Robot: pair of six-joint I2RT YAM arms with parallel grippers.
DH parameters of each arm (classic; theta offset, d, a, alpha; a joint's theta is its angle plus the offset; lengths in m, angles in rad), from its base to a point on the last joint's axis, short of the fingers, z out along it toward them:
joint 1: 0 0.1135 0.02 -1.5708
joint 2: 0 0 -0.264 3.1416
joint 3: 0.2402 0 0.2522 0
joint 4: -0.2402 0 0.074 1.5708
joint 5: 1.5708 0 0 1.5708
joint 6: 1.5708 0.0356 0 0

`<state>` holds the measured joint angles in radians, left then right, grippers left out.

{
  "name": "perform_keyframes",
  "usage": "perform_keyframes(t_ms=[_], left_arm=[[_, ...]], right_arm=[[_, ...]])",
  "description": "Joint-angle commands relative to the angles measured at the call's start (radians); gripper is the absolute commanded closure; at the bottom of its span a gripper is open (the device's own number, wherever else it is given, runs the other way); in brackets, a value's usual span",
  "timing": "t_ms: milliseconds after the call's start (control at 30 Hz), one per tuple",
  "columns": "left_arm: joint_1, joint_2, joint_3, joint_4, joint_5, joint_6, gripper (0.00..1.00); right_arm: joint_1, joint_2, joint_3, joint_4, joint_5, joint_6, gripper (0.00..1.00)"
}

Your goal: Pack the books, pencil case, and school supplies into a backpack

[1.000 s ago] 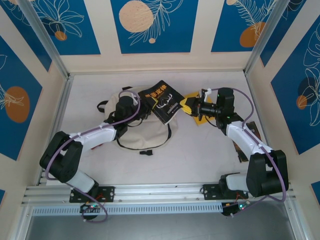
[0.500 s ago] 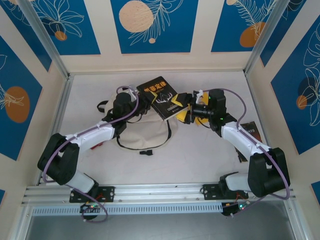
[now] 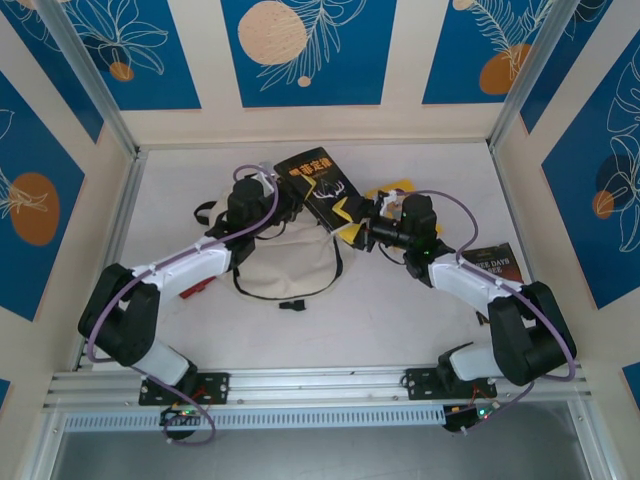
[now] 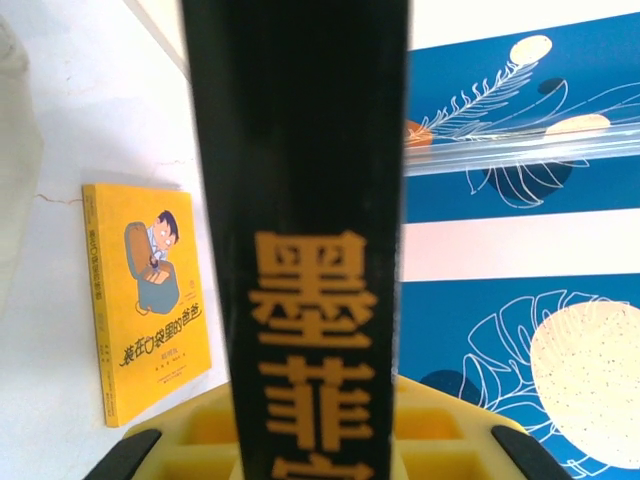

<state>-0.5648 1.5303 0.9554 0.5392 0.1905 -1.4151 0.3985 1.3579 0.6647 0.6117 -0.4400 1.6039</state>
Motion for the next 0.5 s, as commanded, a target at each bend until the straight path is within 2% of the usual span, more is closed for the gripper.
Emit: perform_keyframes(t_ms=[0,133,267,333,400,467], left_arm=[[0.011,-0.019,0.0,0.077,-0.026,-0.004,0.89],[0.013,-0.04,-0.007,0.012,-0.031,0.025,0.76],[0.014,-0.095,-0.025,-0.143,-0.033,0.113,0.48],[0.018,-0.136,-0.023,-0.292,-0.043,0.189,0.34],[0.02,-0.177,0.005,-0.489,-0.064,0.304,0.21],[0.019,-0.199,0.064,-0.716,-0.095,0.455,0.16]], right_arm=[[0.005,-0.04,-0.029,0.075,0.066,0.03,0.52],[0.004,-0.087,-0.039,0.01,0.105,0.006,0.7],[-0.012,-0.151,-0.021,-0.133,0.133,-0.076,0.88],[-0.026,-0.186,0.008,-0.25,0.14,-0.148,0.97],[-0.043,-0.22,0.039,-0.367,0.151,-0.233,0.98],[-0.056,-0.249,0.079,-0.491,0.17,-0.327,0.99]])
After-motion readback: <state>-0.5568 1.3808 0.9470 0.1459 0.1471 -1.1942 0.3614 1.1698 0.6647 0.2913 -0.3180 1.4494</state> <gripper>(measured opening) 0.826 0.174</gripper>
